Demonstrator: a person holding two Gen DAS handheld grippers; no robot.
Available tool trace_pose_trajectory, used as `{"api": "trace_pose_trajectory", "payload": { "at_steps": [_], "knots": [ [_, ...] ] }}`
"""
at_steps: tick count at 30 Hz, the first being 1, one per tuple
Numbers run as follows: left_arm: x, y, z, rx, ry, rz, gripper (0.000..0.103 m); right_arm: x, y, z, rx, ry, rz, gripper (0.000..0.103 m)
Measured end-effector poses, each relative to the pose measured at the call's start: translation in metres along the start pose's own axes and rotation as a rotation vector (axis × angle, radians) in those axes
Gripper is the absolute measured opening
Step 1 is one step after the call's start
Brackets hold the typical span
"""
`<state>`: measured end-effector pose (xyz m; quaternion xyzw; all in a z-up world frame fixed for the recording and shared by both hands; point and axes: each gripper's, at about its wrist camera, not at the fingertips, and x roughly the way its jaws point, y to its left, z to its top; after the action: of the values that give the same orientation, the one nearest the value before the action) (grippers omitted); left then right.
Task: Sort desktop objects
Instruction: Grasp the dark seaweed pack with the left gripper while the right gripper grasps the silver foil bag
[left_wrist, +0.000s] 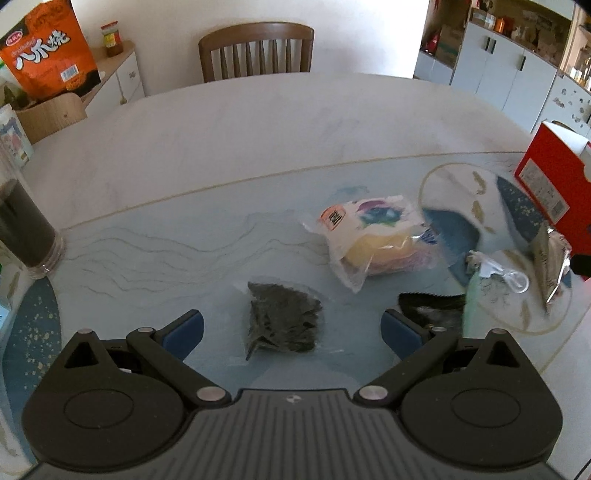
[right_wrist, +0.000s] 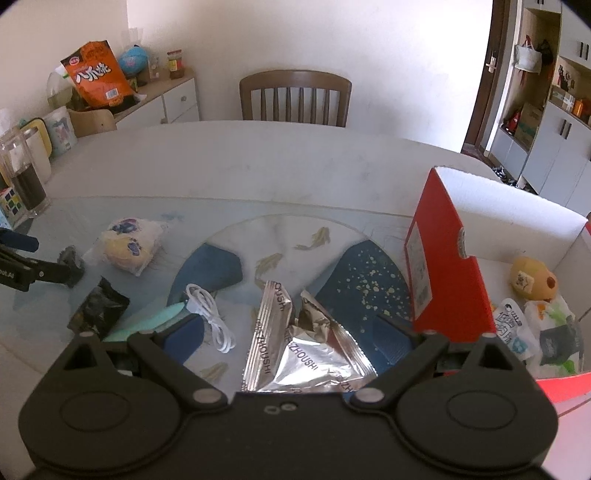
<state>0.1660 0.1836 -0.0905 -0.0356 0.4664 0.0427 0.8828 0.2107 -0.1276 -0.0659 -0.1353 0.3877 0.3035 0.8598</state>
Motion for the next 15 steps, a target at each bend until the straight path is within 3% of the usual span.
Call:
{"api": "trace_pose_trajectory", "payload": {
  "at_steps": [15],
  "knots": [
    [0.027, 0.01, -0.007, -0.009, 0.023, 0.013, 0.101, 0.034, -0.002, -0.005, -0.018, 0.077, -0.013, 0.092]
  ]
}}
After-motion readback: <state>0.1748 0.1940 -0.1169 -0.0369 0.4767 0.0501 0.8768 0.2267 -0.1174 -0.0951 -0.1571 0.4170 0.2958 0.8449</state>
